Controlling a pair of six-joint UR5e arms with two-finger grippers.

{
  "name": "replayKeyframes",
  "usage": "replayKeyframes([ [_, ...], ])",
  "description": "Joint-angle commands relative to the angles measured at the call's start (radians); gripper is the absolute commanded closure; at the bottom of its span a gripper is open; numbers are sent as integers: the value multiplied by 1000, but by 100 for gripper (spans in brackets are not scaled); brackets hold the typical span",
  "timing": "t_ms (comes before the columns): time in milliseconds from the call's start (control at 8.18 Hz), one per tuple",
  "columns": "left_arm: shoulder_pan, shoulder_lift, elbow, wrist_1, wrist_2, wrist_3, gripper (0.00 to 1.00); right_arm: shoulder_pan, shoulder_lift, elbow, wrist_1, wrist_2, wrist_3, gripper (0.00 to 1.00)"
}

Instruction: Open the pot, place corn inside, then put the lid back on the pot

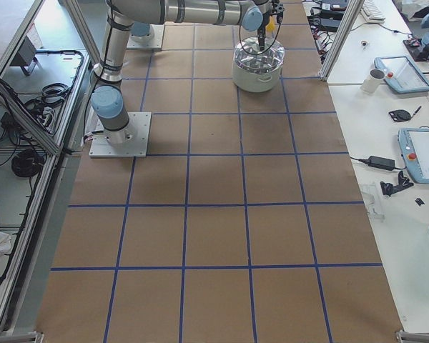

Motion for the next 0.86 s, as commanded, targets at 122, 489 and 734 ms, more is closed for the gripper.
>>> replayKeyframes([
  [122, -25, 192, -8, -26, 12, -74, 100, -32, -154, 10, 143, 19, -128, 68],
  [489, -156, 305, -5, -112, 17, -330, 100, -205, -367, 51, 414, 83, -337, 70],
  [734, -288, 337, -4, -158, 86, -586, 100, -274, -470, 114, 528, 71, -464, 70],
])
